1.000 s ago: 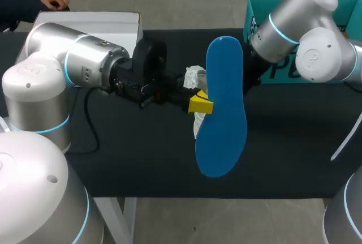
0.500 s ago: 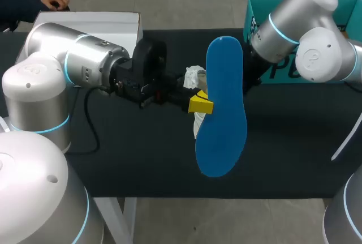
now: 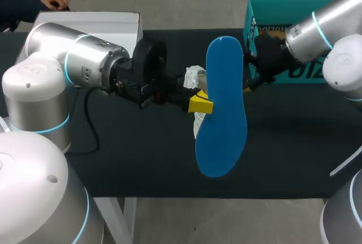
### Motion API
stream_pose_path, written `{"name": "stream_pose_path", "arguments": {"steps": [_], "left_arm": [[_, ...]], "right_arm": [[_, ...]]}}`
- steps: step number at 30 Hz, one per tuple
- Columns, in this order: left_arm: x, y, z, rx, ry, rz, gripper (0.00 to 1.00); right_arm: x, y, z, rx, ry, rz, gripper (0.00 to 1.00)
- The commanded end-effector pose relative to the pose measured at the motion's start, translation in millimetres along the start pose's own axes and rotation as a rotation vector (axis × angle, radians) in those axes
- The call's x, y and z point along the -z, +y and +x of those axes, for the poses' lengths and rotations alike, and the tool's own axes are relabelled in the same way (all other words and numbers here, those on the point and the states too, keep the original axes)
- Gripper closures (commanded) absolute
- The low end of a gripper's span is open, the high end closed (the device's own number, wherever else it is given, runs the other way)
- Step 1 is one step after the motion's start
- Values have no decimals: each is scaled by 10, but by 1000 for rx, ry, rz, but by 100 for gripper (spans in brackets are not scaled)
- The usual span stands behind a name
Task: Take the shoe out of the shoebox, open the shoe tongue, remove and reinsert the insole, then place the shoe into the shoebox
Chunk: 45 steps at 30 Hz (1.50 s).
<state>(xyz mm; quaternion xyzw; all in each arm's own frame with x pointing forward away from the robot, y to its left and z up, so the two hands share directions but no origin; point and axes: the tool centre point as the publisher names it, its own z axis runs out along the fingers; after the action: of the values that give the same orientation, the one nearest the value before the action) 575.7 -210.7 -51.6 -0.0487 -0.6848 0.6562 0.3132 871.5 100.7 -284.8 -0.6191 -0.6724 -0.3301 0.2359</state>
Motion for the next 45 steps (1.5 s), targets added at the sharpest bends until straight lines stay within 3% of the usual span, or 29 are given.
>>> {"name": "stream_pose_path", "arguments": {"steps": [1, 9, 22, 28, 33, 45], "left_arm": [[-14, 3, -5, 0, -1, 1, 100], [-14, 3, -5, 0, -1, 1, 100], [-14, 3, -5, 0, -1, 1, 100], [-14, 3, -5, 0, -1, 1, 100], [-14, 3, -5, 0, -1, 1, 100], [-14, 3, -5, 0, -1, 1, 100]], "right_arm": [[300, -113, -77, -33, 279, -118, 0], [632, 31, 30, -38, 433, -111, 0], [932, 19, 359, -54, 487, -60, 0], [1115, 45, 549, -42, 578, -79, 0], [1188, 59, 672, -57, 604, -89, 0], [1244, 24, 745, -92, 567, -92, 0]]}}
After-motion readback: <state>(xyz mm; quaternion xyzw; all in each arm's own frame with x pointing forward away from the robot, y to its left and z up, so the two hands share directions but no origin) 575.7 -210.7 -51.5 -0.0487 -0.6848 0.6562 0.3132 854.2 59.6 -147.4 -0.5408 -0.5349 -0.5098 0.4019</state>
